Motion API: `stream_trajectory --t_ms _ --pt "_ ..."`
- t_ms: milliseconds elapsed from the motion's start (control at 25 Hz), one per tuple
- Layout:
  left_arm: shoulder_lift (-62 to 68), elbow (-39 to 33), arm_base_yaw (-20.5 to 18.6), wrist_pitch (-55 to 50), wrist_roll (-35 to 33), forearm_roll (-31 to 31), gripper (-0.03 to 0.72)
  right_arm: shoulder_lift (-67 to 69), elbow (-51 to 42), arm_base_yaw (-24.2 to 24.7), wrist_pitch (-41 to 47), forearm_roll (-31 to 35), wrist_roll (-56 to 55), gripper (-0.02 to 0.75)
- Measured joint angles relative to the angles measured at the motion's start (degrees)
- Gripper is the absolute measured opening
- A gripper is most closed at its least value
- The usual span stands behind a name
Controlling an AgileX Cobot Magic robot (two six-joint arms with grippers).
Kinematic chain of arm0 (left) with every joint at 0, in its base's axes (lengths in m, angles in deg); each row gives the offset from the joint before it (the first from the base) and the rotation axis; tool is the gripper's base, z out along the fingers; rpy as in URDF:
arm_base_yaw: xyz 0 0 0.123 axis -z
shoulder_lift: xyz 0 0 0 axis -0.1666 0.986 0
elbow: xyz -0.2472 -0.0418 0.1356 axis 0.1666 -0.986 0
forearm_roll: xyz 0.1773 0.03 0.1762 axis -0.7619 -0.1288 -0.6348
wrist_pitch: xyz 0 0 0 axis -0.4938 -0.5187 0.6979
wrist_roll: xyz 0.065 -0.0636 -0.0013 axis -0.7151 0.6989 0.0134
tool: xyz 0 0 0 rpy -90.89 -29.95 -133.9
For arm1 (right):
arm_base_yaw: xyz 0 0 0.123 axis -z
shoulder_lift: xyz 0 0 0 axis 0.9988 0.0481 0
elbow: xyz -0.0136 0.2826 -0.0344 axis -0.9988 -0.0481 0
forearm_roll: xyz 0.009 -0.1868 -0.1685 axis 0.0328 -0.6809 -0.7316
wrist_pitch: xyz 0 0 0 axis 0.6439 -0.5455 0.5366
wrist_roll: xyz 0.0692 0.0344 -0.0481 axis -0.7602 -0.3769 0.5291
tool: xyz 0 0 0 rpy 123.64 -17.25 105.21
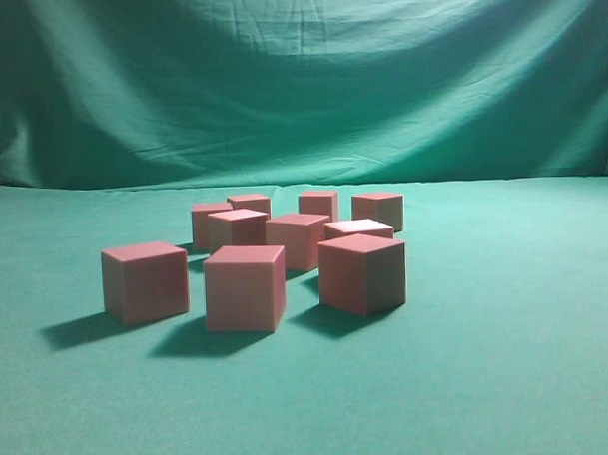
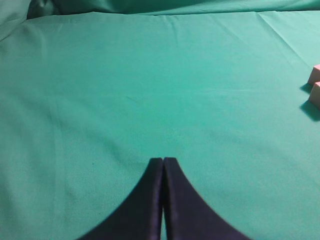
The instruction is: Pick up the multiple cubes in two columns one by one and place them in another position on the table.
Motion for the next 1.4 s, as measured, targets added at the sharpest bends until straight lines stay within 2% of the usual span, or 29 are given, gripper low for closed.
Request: stream_trajectory --t_ms 200,360,480,600,800,1000,1160,1400 --pt "0.00 0.00 0.00 0.00 0.00 0.00 0.000 -8.17 -1.74 0.00 0.13 1.38 3.66 0.000" --pt "0.00 0.00 0.00 0.00 0.00 0.00 0.000 -16.38 -8.25 0.00 0.23 1.23 4.05 0.000" --pt "0.00 0.00 0.00 0.00 0.00 0.00 0.000 -22.40 -15.29 2.32 0.08 1.79 4.05 0.000" --pt "0.00 0.00 0.00 0.00 0.00 0.00 0.000 -27.60 -24.25 7.66 -5.34 3.17 4.14 0.000" --pt "0.00 0.00 0.00 0.00 0.00 0.00 0.000 -35.88 -38.73 19.55 -18.45 7.01 4.17 0.000" --pt "0.00 0.00 0.00 0.00 0.00 0.00 0.000 -42.90 -53.48 32.19 -31.90 14.84 4.27 0.000" --pt "0.00 0.00 0.00 0.00 0.00 0.00 0.000 -48.45 -63.52 41.16 -37.17 19.78 4.27 0.000" --pt "0.00 0.00 0.00 0.00 0.00 0.00 0.000 -58.85 -76.40 51.20 -40.56 20.65 4.39 0.000"
